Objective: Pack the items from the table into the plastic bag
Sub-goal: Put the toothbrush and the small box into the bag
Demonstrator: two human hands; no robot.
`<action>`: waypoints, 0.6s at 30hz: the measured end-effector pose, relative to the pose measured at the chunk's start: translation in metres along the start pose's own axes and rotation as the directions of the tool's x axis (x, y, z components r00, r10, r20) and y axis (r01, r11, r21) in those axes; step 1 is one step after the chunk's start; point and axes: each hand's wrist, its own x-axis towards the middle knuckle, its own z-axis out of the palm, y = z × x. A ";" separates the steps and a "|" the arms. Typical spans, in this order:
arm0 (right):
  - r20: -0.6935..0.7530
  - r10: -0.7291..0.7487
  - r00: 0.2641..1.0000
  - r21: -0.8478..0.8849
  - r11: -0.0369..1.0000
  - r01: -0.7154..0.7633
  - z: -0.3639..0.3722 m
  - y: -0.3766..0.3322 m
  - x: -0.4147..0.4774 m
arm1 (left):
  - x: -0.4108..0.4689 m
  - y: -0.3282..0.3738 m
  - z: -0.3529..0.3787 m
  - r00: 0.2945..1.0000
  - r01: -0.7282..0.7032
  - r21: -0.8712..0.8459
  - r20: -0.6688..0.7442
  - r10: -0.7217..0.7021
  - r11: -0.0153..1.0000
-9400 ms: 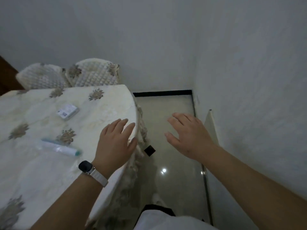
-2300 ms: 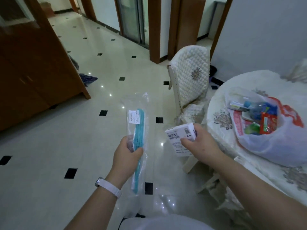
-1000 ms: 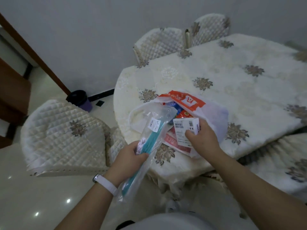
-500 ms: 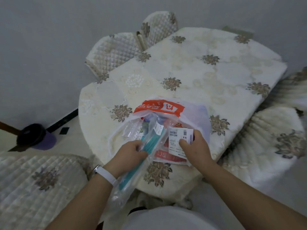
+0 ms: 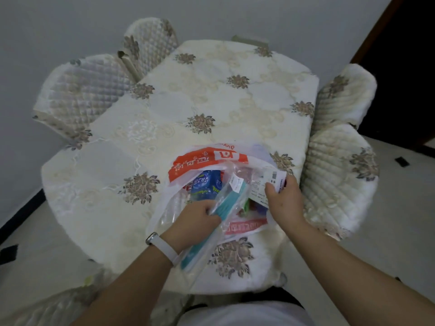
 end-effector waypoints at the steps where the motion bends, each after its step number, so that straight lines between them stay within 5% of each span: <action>1: -0.020 0.002 1.000 0.014 1.000 -0.002 0.001 -0.001 -0.001 | 0.005 -0.002 0.001 1.000 -0.018 0.017 0.012 0.017 1.000; 12: -0.006 0.130 0.992 0.134 0.983 -0.128 0.012 -0.006 -0.014 | 0.053 0.011 0.023 0.982 0.013 -0.185 -0.183 -0.047 0.983; 18: 0.040 0.234 0.971 0.278 0.931 -0.236 0.015 -0.005 -0.011 | 0.074 0.020 0.018 0.978 0.036 -0.019 -0.204 -0.039 0.999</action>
